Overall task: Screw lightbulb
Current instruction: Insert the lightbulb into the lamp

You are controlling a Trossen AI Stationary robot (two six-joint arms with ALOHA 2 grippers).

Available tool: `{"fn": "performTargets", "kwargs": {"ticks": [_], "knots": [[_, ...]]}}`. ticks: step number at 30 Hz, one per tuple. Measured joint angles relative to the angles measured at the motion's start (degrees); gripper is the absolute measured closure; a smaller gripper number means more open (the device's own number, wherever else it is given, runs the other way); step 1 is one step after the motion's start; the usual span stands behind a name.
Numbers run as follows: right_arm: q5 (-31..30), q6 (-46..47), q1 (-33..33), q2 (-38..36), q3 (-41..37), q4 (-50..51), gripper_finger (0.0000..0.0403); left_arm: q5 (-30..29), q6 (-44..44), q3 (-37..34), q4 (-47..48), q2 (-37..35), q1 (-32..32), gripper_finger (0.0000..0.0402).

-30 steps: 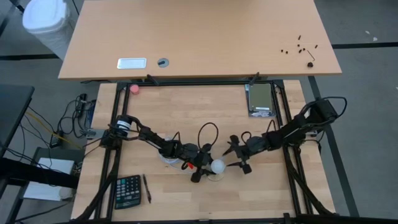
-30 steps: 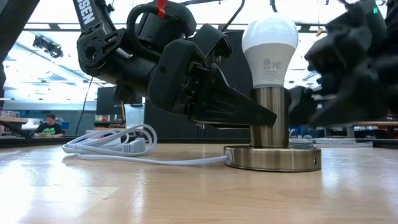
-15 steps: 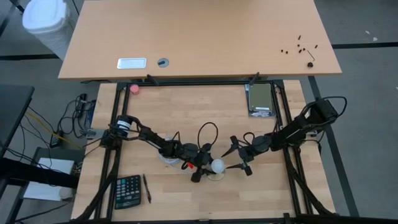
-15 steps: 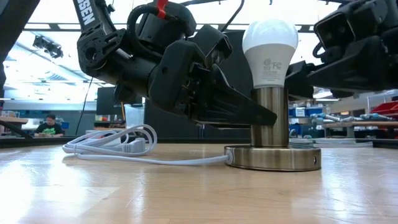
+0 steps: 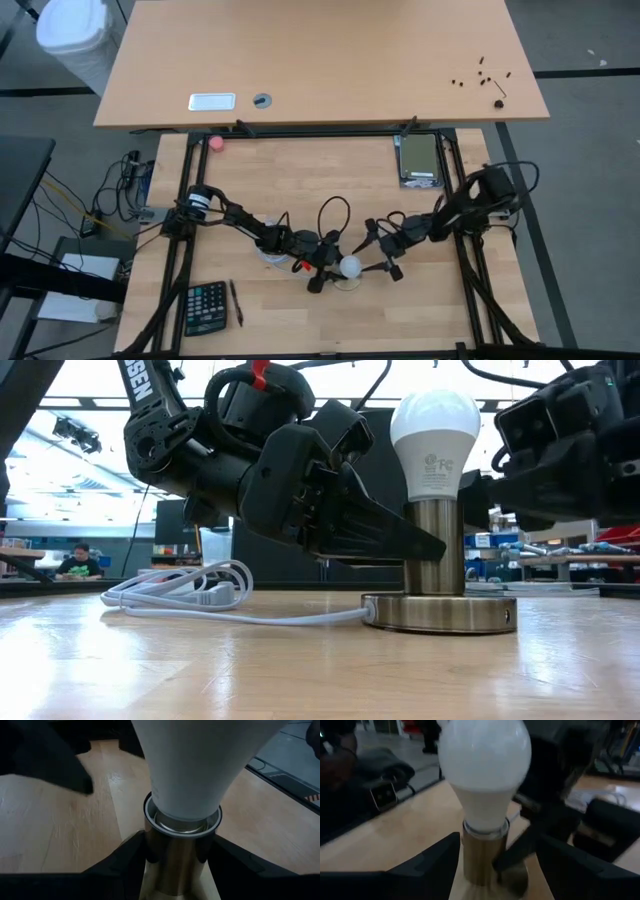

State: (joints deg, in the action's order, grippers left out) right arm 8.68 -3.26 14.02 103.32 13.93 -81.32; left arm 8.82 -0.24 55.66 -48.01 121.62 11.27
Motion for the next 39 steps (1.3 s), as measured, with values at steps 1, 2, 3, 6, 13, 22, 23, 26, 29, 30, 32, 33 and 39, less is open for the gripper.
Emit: {"fn": "performTargets", "kwargs": {"ticks": [1,2,3,6,13,22,23,26,29,30,32,33,39], "knots": [[0.02,0.07,0.01,1.14,0.00,-2.42,0.0136,0.00,-0.01,0.00,-0.02,0.00,0.00,0.0203],[0.03,0.25,0.04,2.23,0.01,-4.39,0.0136,0.00,-0.01,0.00,-0.02,0.00,0.00,0.0203],[0.03,0.61,0.09,3.23,0.02,-5.73,0.0136,0.00,-0.01,0.00,-0.04,0.00,0.00,0.0203],[0.03,1.59,0.44,5.06,0.92,-7.45,0.0135,0.00,-0.04,0.00,-0.08,0.00,0.00,0.0203],[0.06,0.81,1.82,6.39,3.88,-7.51,0.0140,-0.01,-0.09,0.00,-0.22,0.00,0.00,0.0203],[0.02,-0.17,1.99,6.39,6.58,-4.56,0.0151,-0.20,-1.00,0.00,-0.29,0.00,0.00,0.0203],[0.02,-0.23,1.99,6.39,6.79,-4.02,0.0152,-0.41,-1.49,0.00,-0.30,0.00,0.00,0.0203],[0.01,-0.36,1.99,6.39,7.58,-3.25,0.0153,-0.61,-1.89,0.04,-0.26,0.00,0.00,0.0203],[0.01,-0.62,1.91,6.39,7.74,-2.78,0.0155,-0.72,-1.94,0.04,-0.24,0.00,0.00,0.0203],[0.01,-0.69,1.83,6.39,7.75,-2.81,0.0156,-0.83,-1.94,0.04,-0.24,0.00,0.00,0.0203],[0.01,-0.67,1.64,6.39,7.76,-2.79,0.0161,-0.95,-1.94,0.04,-0.22,0.00,0.00,0.0203],[0.01,-0.58,1.55,6.39,7.74,-2.79,0.0164,-1.10,-1.94,0.04,-0.22,0.00,0.00,0.0203],[-0.03,-0.40,1.49,6.39,7.74,-2.62,0.0176,-2.48,-1.93,0.04,-0.04,-0.02,0.00,0.0203]]}}
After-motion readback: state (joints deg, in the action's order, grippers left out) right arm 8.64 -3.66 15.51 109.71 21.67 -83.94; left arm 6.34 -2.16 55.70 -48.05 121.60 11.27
